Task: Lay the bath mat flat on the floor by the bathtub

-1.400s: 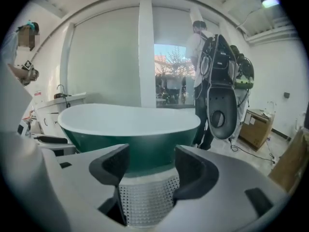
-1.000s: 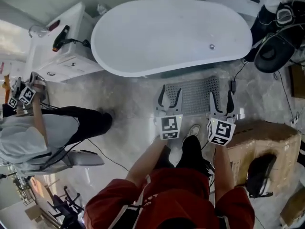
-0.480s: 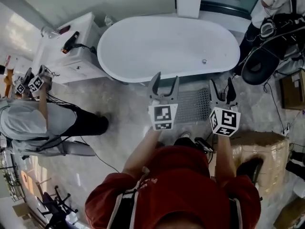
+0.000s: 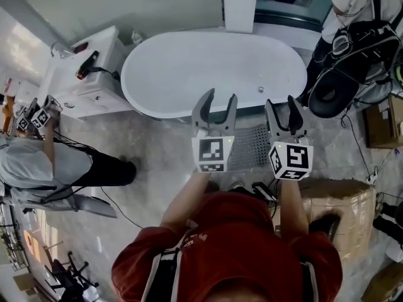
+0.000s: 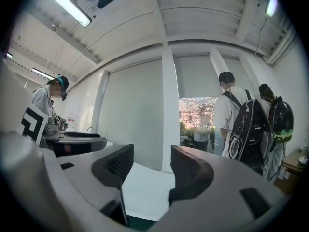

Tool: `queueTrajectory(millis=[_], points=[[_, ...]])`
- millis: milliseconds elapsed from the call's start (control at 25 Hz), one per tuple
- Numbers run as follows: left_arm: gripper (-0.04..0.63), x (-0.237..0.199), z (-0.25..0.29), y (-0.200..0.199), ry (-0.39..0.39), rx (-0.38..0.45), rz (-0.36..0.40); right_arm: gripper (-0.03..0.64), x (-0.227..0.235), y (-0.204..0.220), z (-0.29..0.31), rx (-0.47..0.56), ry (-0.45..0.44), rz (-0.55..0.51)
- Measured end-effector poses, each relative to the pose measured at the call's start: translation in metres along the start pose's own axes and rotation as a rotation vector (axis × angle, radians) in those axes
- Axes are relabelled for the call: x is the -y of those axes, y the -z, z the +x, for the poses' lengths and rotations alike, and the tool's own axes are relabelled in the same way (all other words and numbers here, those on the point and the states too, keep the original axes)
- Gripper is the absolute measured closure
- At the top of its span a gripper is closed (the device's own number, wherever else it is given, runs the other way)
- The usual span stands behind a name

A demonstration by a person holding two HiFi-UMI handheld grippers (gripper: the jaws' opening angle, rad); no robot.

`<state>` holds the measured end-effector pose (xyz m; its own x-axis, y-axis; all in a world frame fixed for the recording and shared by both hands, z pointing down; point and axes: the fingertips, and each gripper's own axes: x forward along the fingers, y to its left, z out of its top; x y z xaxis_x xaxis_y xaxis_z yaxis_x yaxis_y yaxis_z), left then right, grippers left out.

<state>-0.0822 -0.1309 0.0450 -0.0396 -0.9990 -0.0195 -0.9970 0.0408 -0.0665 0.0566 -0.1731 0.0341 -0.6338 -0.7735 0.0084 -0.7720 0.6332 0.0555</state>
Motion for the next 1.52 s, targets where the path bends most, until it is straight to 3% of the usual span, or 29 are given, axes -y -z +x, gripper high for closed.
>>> queueTrajectory(millis=[120, 360, 520, 640, 840, 1080, 1520], points=[[0.387, -0.001, 0.007, -0.010, 0.012, 0.023, 0.015, 0.385, -0.005, -0.003, 0.007, -0.003, -0.001, -0.018], [0.474, -0.008, 0.001, -0.020, 0.042, 0.038, 0.059, 0.453, -0.032, -0.010, 0.016, 0.016, -0.005, -0.044], [0.537, -0.024, -0.012, -0.026, 0.033, 0.082, 0.057, 0.568, -0.052, -0.018, 0.014, 0.055, -0.005, -0.052], [0.566, -0.028, -0.017, -0.030, 0.039, 0.100, 0.033, 0.600, -0.058, -0.026, 0.010, 0.084, 0.004, -0.049], [0.581, -0.028, -0.018, -0.029, 0.054, 0.093, 0.081, 0.606, -0.062, -0.016, 0.014, 0.045, 0.002, -0.044], [0.583, -0.032, -0.020, -0.027, 0.058, 0.088, 0.040, 0.606, -0.067, -0.017, 0.017, 0.035, -0.001, -0.068], [0.583, -0.039, -0.022, -0.029, 0.056, 0.101, 0.035, 0.606, -0.068, -0.018, 0.017, 0.024, 0.004, -0.109]])
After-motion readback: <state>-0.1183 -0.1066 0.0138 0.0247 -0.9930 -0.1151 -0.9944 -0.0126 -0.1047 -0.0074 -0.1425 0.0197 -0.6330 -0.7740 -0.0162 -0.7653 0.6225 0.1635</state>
